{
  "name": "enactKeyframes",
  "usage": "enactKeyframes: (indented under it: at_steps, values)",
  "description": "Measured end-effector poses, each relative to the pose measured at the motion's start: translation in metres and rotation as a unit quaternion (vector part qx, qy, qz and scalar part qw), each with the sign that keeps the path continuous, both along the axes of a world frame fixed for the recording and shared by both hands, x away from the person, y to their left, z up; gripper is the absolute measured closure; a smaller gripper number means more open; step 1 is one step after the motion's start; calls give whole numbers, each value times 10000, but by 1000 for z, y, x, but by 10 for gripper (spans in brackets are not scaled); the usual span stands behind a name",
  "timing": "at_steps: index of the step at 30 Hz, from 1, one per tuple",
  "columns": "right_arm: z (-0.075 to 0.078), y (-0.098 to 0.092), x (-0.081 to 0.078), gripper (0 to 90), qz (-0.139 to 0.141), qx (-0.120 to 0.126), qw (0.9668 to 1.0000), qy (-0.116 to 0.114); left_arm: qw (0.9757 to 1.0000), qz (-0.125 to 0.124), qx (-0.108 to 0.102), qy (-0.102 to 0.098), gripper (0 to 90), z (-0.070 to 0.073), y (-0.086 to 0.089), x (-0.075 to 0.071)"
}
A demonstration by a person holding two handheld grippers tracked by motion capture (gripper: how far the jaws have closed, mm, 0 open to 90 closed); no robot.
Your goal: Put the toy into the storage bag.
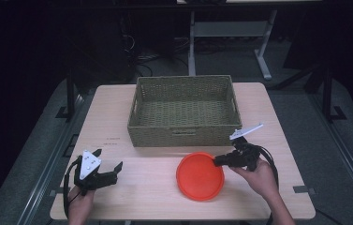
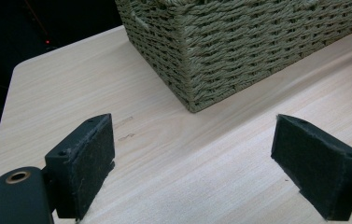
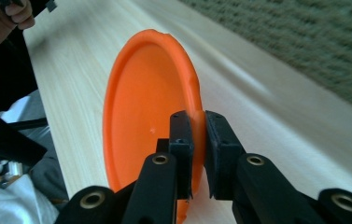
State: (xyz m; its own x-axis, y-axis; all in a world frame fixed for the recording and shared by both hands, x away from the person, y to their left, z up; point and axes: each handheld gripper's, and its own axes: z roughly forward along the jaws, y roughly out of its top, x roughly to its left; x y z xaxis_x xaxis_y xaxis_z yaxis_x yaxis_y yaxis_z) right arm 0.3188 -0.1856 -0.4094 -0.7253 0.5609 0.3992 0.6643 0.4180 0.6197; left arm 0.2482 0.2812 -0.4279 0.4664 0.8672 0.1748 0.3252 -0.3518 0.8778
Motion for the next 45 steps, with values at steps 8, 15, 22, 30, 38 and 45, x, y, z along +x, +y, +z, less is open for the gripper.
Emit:
enactKeyframes:
  at_steps: [8, 15, 22, 30, 38, 45]
  values:
    - [25, -2, 0, 820, -48, -156, 9997, -196, 10000, -22, 35, 25, 129, 1, -1, 1]
    - [41, -4, 2, 821, -110, -266, 9992, -292, 10000, 13, 10, 1, 128, 1, 0, 1]
    - [61, -5, 5, 821, -129, -392, 9982, -429, 10000, 21, -7, -7, 128, 1, 1, 2]
    - [78, -2, 8, 821, -83, -553, 9971, -519, 10000, 14, -18, -6, 128, 1, 0, 3]
    - [96, -1, 12, 820, -85, -749, 9953, -615, 10000, 39, -56, -23, 128, 1, 0, 3]
    - [111, 1, 15, 820, -84, -846, 9939, -702, 10000, 39, -33, -39, 128, 1, 1, 4]
